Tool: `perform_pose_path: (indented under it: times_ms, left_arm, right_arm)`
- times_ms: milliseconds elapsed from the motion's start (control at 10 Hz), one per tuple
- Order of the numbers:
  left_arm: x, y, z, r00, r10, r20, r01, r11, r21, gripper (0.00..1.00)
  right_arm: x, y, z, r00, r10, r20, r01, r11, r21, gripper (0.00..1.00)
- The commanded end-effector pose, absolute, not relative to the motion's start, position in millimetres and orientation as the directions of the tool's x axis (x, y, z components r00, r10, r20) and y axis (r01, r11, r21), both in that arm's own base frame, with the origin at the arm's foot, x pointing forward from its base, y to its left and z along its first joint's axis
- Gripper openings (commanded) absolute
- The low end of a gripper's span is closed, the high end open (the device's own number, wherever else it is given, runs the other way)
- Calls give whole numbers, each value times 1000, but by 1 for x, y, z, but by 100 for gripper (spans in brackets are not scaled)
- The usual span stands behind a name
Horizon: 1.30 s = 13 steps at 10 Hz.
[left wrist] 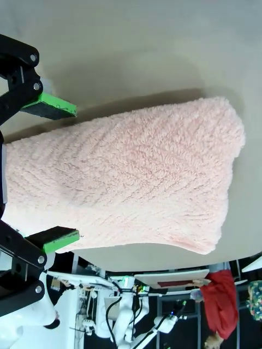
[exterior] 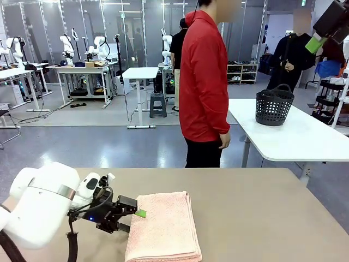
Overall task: Fold the towel.
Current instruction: Pick up the 100 cm Hotel Towel and place it on the left side of the table.
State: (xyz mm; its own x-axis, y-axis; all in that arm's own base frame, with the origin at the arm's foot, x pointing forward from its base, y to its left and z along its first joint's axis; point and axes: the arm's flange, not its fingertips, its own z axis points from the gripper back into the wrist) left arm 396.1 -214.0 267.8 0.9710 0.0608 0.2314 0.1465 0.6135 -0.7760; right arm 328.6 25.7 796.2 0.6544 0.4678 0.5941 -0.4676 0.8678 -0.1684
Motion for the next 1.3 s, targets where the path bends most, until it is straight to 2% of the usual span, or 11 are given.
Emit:
perform_pose_path:
  times_ms: [0, 300, 400, 600, 700, 800, 1200]
  left_arm:
    - [402, -229, 254, 972, 64, 228, 150, 575, -804, 98]
    - [404, -236, 252, 971, 84, 222, 142, 544, -827, 7]
    - [405, -234, 253, 970, 94, 223, 137, 544, -828, 0]
    - [406, -234, 253, 970, 81, 231, 150, 553, -819, 0]
    - [406, -235, 255, 969, 76, 235, 155, 556, -816, 7]
    - [407, -234, 258, 968, 73, 240, 160, 561, -812, 0]
    - [403, -213, 277, 966, 68, 251, 177, 538, -824, 0]
  right_arm:
    - [327, 24, 796, 652, 478, 589, -476, 862, -173, 100]
    - [327, 24, 796, 652, 478, 589, -476, 862, -173, 100]
    - [327, 24, 796, 652, 478, 589, -476, 862, -173, 100]
    - [327, 24, 796, 652, 478, 589, -476, 862, -173, 100]
    - [327, 24, 796, 652, 478, 589, -476, 862, -173, 100]
    - [327, 24, 796, 652, 478, 589, -476, 862, -173, 100]
    - [327, 24, 796, 652, 478, 589, -476, 862, -173, 100]
